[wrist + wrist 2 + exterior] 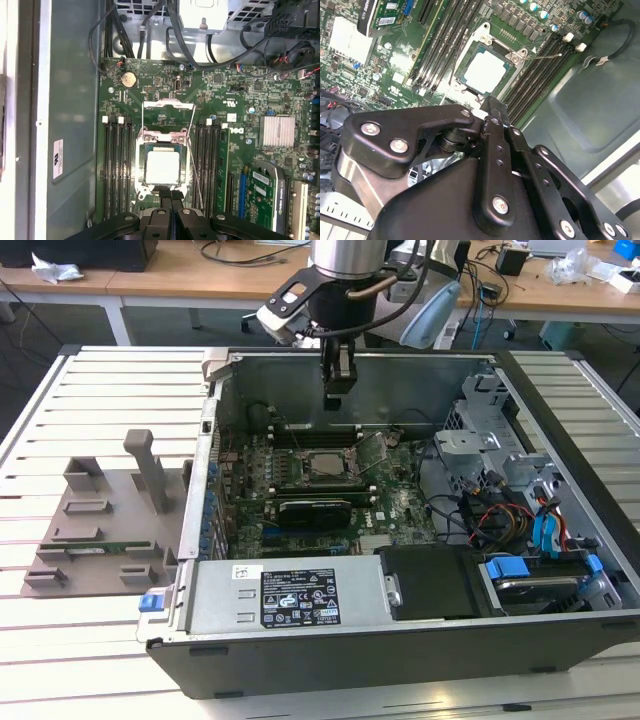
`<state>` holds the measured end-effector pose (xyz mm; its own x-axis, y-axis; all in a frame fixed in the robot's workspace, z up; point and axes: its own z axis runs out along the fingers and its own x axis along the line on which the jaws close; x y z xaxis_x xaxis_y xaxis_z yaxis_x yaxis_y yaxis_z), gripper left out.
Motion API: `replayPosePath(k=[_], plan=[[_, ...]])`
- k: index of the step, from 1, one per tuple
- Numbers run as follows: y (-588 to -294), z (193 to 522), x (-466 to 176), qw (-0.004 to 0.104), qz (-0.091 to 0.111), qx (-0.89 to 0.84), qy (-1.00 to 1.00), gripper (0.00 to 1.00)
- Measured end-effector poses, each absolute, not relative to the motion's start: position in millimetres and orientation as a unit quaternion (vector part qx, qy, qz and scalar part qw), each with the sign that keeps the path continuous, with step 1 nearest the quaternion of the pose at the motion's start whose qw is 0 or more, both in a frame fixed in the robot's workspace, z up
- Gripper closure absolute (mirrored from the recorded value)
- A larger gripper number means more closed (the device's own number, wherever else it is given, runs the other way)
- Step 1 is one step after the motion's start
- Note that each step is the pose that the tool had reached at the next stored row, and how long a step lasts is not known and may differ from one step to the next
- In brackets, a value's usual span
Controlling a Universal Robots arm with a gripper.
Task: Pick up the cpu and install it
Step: 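Place the cpu into insertion slot, then close the cpu cover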
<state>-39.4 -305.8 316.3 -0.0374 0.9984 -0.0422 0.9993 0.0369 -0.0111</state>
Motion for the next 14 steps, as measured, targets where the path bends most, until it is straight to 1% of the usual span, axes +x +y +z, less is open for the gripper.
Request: replayPosePath(k=[14], plan=[[-305.8,319.4,-39.4,0.011,-0.018,0.694,0.72,0.89]])
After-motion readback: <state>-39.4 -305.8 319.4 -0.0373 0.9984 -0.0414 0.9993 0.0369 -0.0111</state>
